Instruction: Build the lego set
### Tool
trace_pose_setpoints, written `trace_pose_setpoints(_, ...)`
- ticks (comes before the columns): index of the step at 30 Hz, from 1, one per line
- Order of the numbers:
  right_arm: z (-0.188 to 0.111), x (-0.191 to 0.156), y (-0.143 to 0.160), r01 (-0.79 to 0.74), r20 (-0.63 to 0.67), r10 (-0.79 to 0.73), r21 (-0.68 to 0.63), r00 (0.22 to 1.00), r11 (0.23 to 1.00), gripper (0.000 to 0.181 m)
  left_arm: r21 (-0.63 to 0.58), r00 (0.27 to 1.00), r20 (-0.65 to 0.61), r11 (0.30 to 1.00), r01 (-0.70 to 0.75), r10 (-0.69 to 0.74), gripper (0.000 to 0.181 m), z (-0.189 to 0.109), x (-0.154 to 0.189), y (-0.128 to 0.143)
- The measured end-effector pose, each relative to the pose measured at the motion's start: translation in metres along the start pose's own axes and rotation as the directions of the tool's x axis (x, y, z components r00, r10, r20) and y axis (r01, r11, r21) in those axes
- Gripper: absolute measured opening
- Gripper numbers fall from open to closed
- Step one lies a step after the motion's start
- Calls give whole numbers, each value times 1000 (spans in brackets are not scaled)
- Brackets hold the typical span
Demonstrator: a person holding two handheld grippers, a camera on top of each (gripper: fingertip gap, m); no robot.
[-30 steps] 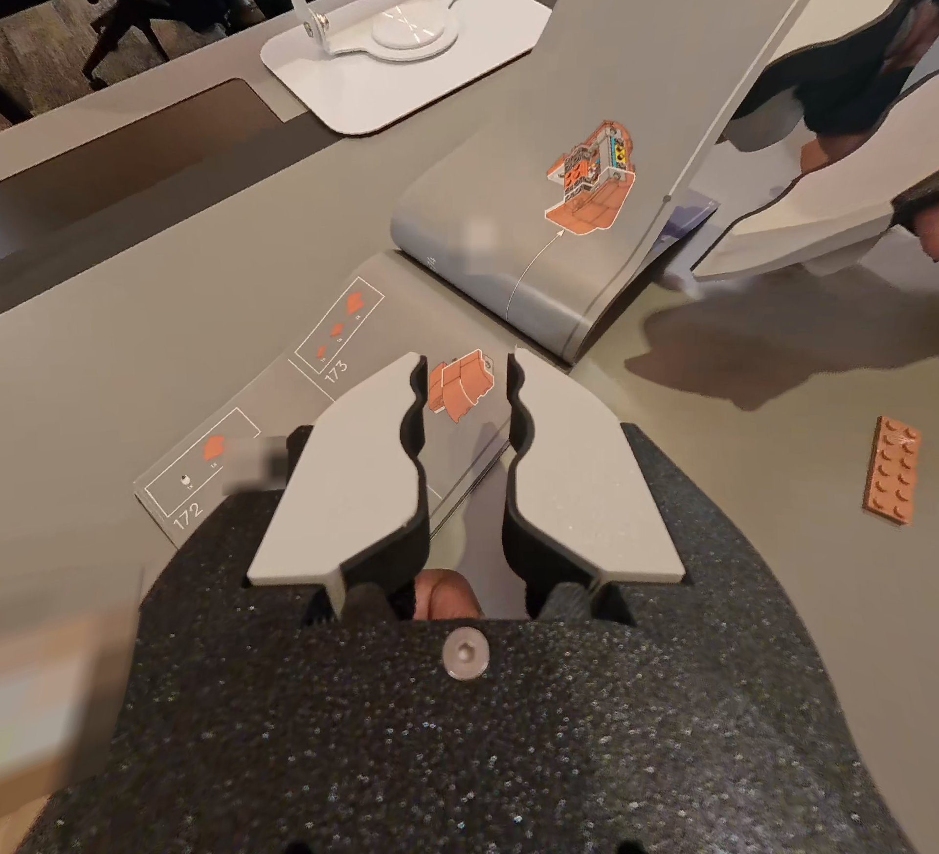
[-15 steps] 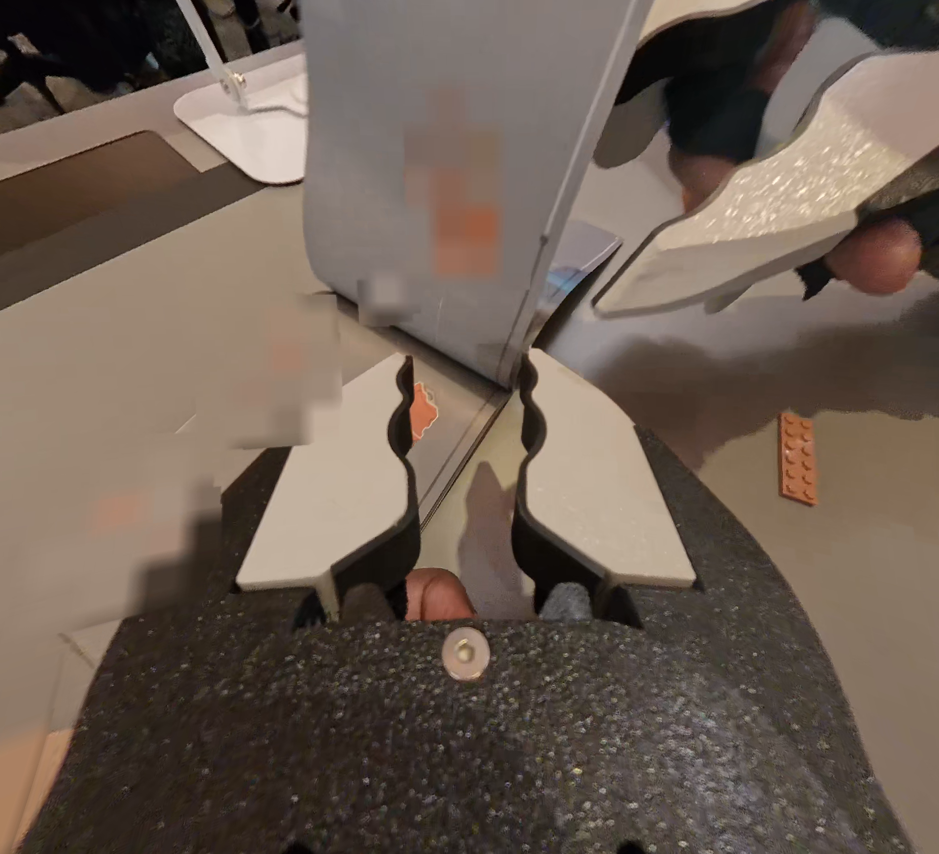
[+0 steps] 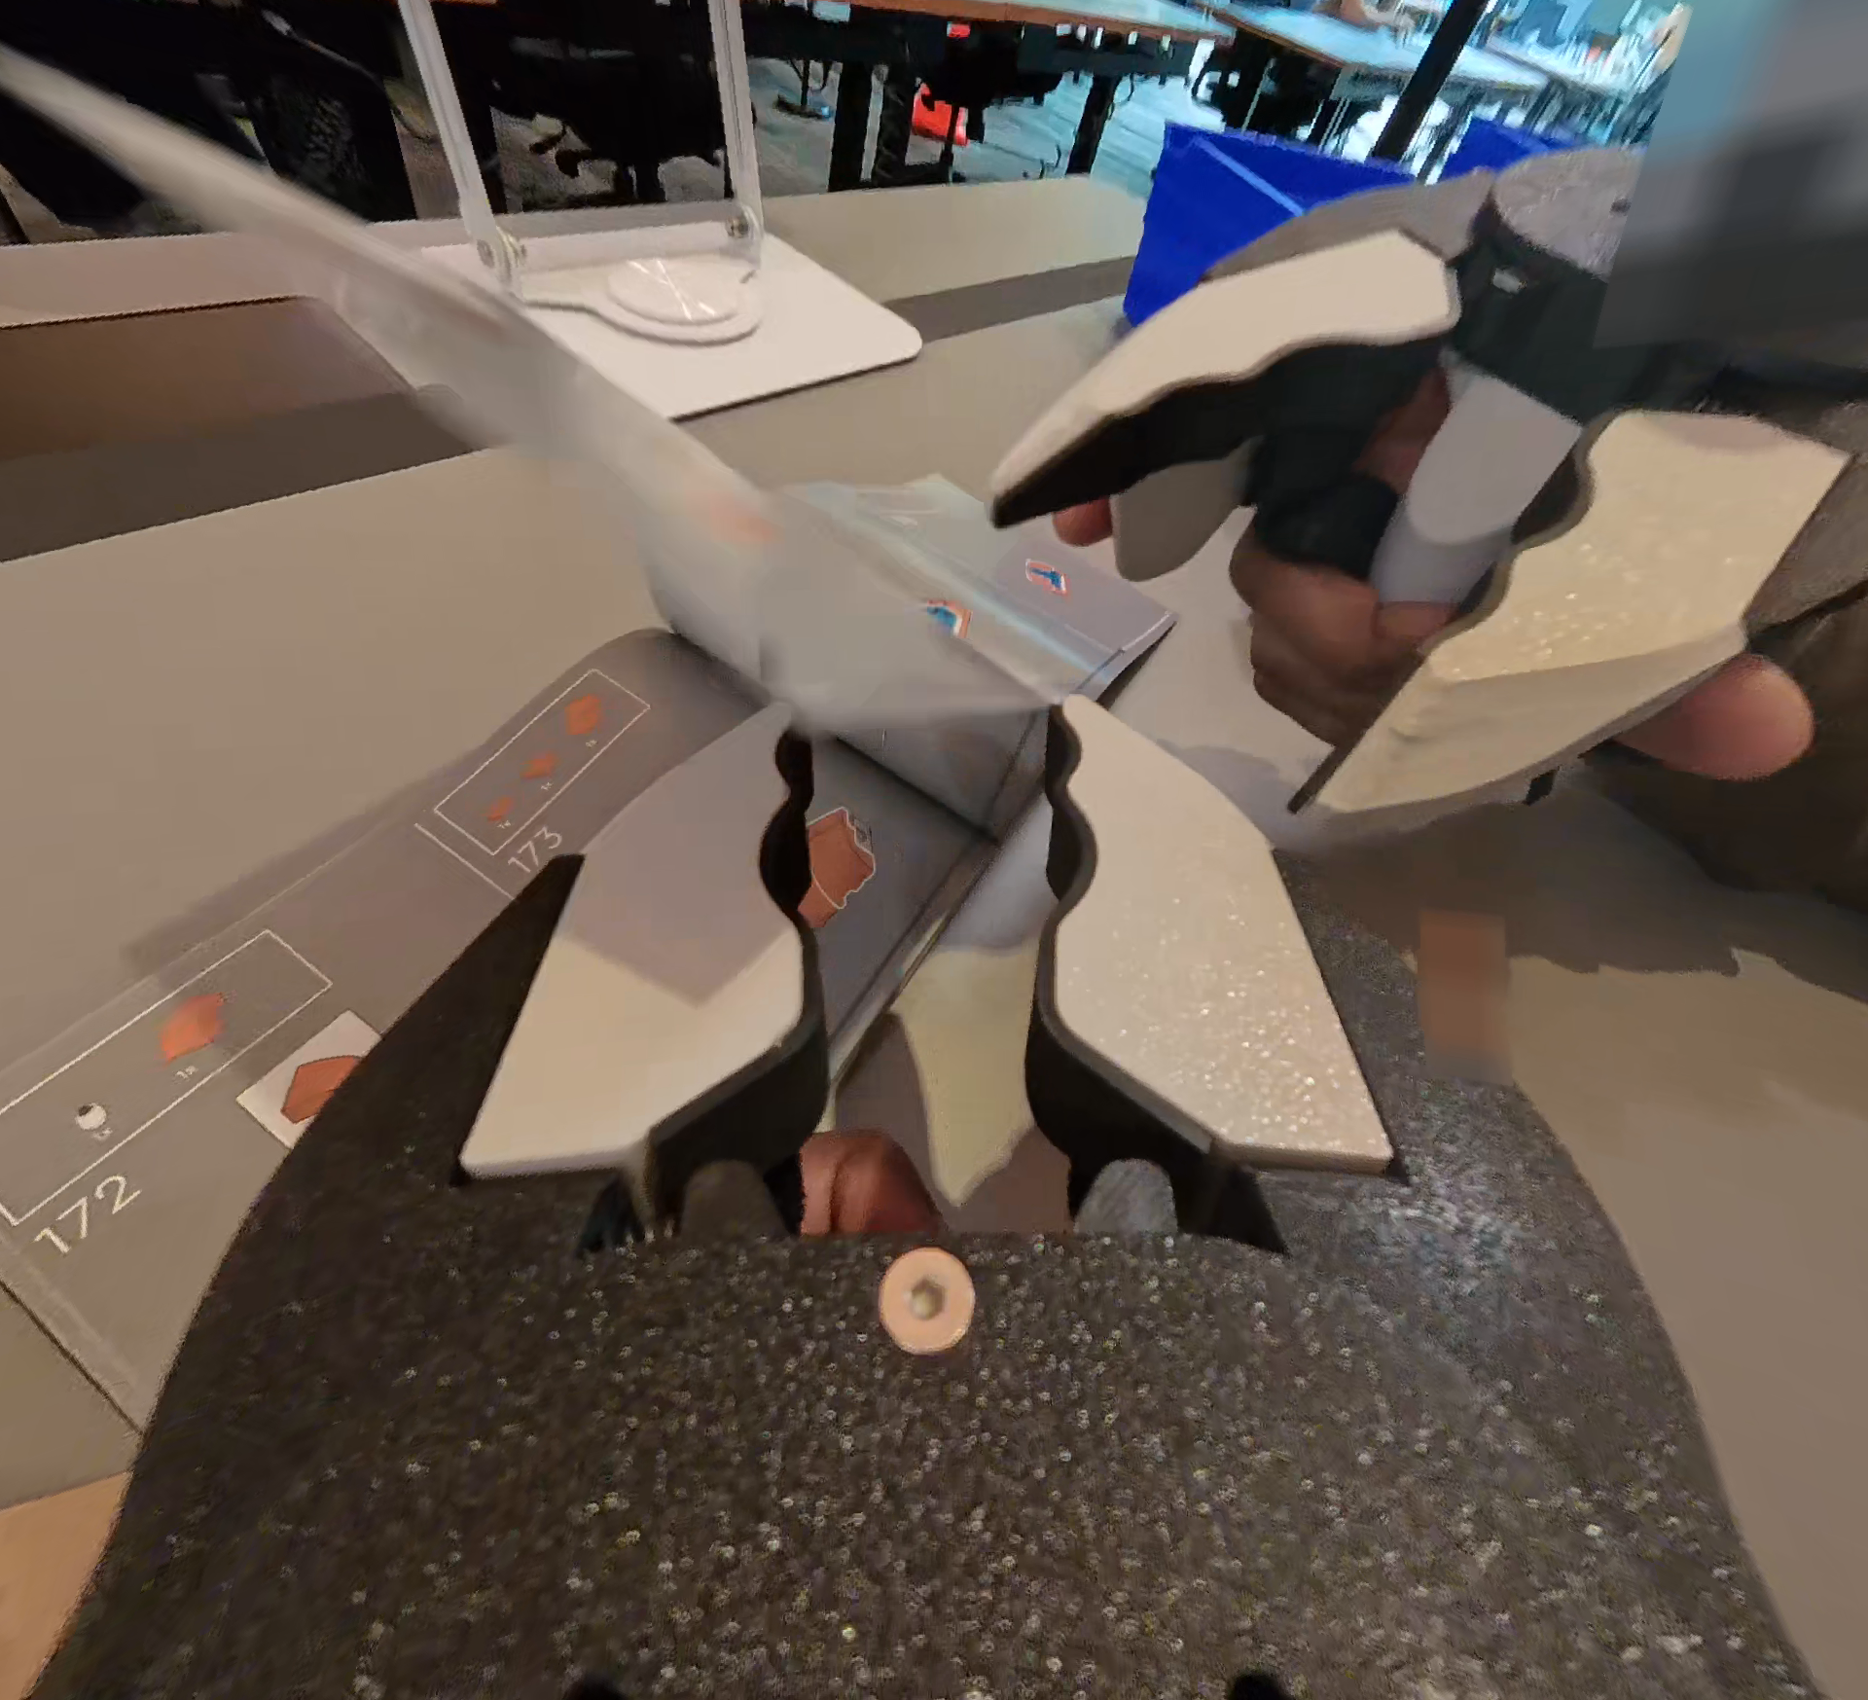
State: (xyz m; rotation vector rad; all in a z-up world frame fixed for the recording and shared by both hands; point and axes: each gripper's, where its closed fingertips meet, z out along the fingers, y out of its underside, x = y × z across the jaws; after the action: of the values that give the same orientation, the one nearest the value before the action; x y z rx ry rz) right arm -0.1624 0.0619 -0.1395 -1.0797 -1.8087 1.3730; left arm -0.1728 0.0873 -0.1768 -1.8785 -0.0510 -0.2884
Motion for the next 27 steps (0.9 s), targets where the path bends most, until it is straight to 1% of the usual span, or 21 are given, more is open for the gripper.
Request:
trace_pose_setpoints(3, -3, 4, 8, 11, -23, -12, -20, 1000, 1000, 61, 43, 999, -4, 998, 34, -34, 44, -1, -1, -6)
trace_pose_setpoints(10, -13, 8, 25, 50, -85, -56, -70, 995, 996, 61, 66, 999, 47, 998, 0, -3, 44, -3, -6, -10)
trace_pose_setpoints(16, -17, 11, 34, 59, -115, -69, -94, 991, 994, 61, 135, 997, 75, 990, -31, 21, 44, -7, -6, -21)
trace_pose_setpoints(20, -19, 18, 40, 76, -174, -99, -138, 980, 988, 61, 127, 992, 125, 991, -33, 17, 43, -7, -13, -20)
trace_pose_setpoints(23, -22, 22, 51, 100, -229, -147, -206, 962, 973, 61, 106, 986, 166, 994, 11, -28, 42, -8, -24, -14)
trace_pose_setpoints(27, -35, 20, 61, 150, -289, -227, -264, 930, 953, 60, 82, 979, 188, 995, 62, -76, 41, -11, -32, -9)
